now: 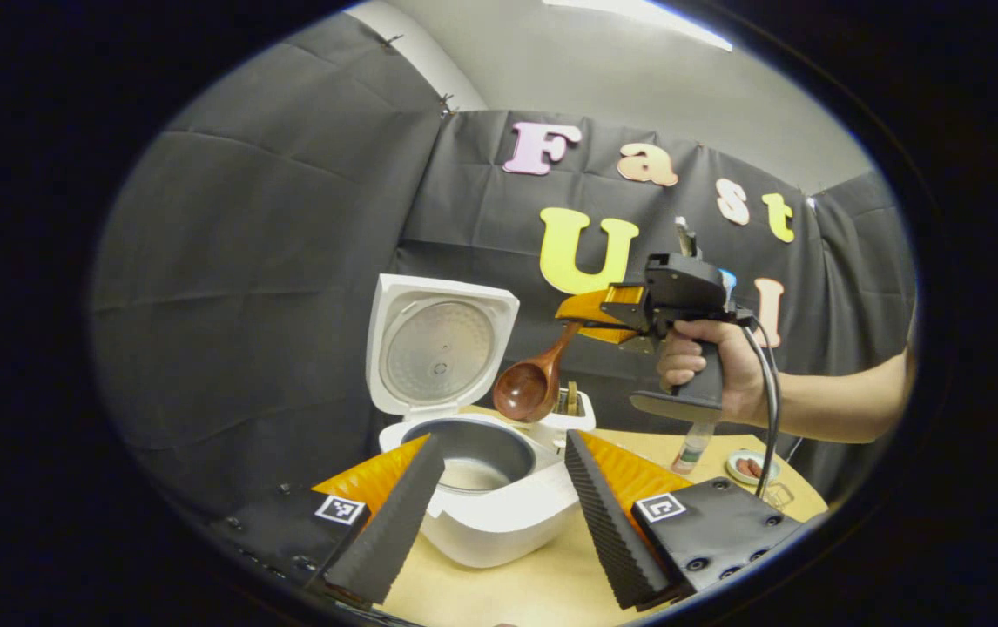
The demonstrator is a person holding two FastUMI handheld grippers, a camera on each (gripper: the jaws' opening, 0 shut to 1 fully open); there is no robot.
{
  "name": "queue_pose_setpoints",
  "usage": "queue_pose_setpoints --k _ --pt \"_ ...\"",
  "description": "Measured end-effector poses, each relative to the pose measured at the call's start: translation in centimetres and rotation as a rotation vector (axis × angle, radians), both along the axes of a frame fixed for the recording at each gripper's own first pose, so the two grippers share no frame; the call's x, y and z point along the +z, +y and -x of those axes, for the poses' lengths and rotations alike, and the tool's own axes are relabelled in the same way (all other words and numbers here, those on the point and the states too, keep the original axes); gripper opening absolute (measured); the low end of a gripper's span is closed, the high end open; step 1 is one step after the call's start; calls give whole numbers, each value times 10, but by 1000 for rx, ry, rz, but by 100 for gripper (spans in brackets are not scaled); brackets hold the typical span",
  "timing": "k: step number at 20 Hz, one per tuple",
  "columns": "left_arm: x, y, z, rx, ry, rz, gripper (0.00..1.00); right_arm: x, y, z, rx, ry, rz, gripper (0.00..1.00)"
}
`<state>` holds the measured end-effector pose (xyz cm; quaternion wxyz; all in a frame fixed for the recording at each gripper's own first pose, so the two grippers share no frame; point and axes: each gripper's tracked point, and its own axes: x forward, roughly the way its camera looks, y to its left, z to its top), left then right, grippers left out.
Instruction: Close the left gripper, press the button to open the rice cooker; take a wooden spoon from the chopstick holder with the right hand, scoop a spoonful of rice and pour it into the rice cooker, then put the wooden spoon back into the chopstick holder.
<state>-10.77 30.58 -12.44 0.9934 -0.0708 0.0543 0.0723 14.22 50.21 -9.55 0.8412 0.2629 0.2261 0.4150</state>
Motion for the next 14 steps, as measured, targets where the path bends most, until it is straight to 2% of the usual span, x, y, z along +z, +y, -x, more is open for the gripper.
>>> queue_pose_setpoints --k 6,14 --pt "8 -32 -14 -72 2 -22 96 23 -84 2 -110 33 -72 7" --pt "21 -83 -35 -161 -18 -41 96 16 -195 19 -238 91 -146 7"
